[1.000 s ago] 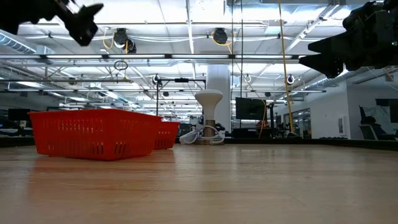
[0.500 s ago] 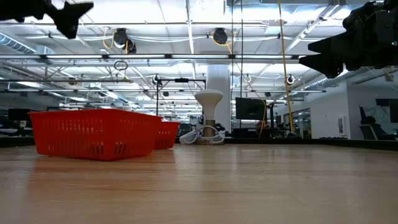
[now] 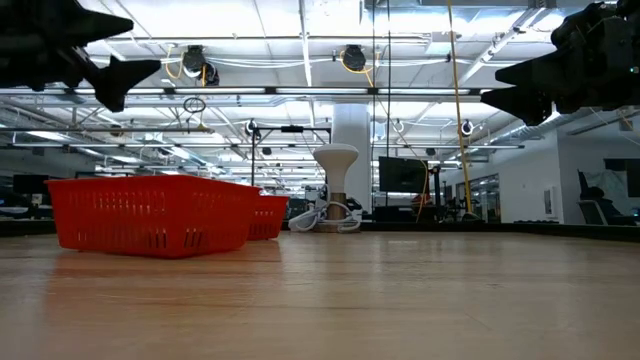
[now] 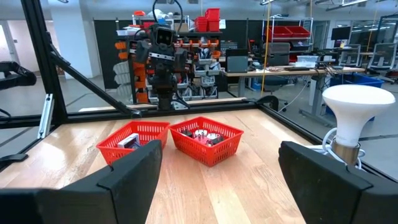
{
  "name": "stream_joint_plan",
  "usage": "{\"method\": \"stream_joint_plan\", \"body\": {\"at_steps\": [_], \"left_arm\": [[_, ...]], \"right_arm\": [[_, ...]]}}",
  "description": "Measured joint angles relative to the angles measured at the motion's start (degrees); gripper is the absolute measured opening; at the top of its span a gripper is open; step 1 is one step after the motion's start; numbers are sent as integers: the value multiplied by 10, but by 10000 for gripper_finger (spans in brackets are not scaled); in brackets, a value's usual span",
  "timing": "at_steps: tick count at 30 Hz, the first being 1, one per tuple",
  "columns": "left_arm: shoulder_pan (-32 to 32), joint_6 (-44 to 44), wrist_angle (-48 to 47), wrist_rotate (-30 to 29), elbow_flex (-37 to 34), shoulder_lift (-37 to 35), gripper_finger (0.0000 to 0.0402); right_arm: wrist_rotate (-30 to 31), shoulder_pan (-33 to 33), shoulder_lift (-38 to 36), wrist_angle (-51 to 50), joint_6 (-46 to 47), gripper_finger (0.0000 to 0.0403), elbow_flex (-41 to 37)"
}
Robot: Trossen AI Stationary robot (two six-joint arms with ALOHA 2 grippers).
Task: Pick & Place Office items
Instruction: Return to Home Position
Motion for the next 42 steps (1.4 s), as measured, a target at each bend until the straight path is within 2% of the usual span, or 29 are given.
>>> {"method": "stream_joint_plan", "body": {"at_steps": [5, 13, 19, 25, 42], "left_arm": [[0, 9, 18, -3, -18, 0, 312], [0, 27, -3, -6, -19, 0, 323], [0, 97, -69, -6, -18, 1, 317], [0, 177, -70, -6, -17, 4, 311], [0, 148, -65, -7, -17, 4, 324]], "right_arm": [[0, 0, 0, 0, 0, 309, 0], [0, 0, 0, 0, 0, 309, 0], [0, 0, 0, 0, 0, 309, 0], [0, 0, 0, 0, 0, 309, 0], [0, 0, 0, 0, 0, 309, 0]]}}
